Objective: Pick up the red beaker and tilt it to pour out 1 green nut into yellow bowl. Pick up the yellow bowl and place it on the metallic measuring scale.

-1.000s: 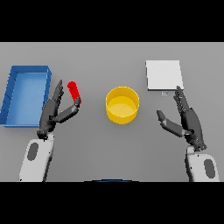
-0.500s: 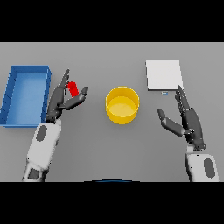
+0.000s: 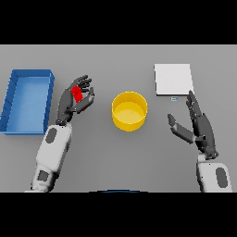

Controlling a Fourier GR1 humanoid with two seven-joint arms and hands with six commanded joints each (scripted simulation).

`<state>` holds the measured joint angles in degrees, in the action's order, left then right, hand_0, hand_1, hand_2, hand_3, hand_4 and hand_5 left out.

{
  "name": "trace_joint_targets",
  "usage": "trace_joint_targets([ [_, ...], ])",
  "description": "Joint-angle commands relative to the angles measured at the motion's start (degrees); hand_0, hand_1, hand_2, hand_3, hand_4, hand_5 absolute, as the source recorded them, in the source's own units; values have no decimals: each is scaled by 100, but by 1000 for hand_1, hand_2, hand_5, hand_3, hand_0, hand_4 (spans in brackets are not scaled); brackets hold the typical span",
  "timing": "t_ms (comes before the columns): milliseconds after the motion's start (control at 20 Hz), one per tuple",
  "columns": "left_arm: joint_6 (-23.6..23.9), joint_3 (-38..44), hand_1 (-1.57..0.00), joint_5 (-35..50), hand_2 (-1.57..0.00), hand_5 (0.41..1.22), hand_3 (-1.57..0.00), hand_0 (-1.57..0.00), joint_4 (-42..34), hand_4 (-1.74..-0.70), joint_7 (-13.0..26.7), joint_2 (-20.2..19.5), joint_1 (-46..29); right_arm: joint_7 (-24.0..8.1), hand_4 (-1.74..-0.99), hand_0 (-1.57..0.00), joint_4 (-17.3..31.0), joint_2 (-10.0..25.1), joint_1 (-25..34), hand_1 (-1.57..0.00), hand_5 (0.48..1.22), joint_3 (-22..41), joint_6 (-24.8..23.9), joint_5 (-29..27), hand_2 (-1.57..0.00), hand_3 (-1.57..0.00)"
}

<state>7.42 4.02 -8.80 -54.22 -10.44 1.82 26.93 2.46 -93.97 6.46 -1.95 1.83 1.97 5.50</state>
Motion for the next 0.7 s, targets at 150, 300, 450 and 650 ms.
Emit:
trace_joint_targets([
  [150,140,130,-1155,33,-1153,1043,-1081,-1167,243,-1529,-150,17,167,26,-1291,1,-63,23,-40,1,649,8,43,-28,1,1],
  [300,178,11,-1358,31,-1357,1130,-1176,-1364,314,-1621,-368,53,191,-22,-1290,1,55,4,6,1,649,2,16,6,1,1],
  [450,165,-127,-1462,-14,-1462,1174,-1369,-1465,206,-1542,-305,8,124,105,-1288,1,6,34,-55,1,648,-9,17,17,1,1],
  [650,158,-156,-1526,-86,-1526,1202,-1488,-1528,-64,-1507,-148,-16,223,191,-1292,1,22,-17,-76,1,655,19,18,20,1,1],
])
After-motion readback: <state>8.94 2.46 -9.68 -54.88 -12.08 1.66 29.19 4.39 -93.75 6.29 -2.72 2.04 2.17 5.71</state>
